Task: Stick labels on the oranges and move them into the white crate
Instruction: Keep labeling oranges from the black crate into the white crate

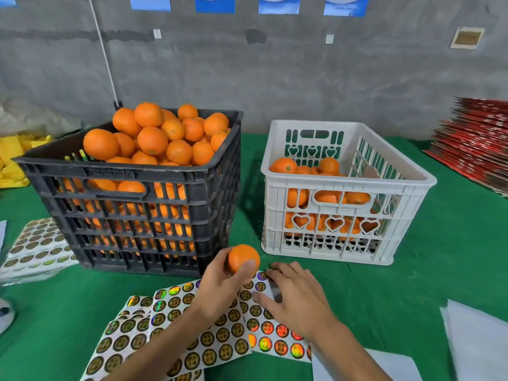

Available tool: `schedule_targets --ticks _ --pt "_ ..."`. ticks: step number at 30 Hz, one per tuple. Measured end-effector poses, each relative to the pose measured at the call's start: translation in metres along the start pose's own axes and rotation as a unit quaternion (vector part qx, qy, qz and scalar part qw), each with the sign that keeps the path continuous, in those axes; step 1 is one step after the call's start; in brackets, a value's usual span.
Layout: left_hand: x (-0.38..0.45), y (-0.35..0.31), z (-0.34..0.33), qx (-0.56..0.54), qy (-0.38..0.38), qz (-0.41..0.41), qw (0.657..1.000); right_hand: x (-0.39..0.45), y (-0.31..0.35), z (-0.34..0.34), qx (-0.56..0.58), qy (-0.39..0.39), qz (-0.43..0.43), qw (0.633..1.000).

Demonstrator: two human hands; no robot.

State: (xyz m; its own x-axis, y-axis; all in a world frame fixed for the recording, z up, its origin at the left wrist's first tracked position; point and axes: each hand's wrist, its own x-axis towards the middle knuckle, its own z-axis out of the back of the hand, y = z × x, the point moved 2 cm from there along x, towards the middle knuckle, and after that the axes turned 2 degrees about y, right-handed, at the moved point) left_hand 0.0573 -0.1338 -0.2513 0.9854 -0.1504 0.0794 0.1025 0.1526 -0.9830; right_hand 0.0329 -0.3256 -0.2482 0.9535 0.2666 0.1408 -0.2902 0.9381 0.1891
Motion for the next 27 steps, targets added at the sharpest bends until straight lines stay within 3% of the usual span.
schedule_targets --ticks 14,27 --pt "0.001 0.007 -0.006 -0.102 0.010 0.041 0.994 -0.001 0.000 0.002 -0.002 0.008 0.094 0.996" --pt "-0.007 0.000 -0.007 -0.085 0.019 0.040 0.995 -0.004 0.004 -0.005 0.125 -0.057 0.063 0.989"
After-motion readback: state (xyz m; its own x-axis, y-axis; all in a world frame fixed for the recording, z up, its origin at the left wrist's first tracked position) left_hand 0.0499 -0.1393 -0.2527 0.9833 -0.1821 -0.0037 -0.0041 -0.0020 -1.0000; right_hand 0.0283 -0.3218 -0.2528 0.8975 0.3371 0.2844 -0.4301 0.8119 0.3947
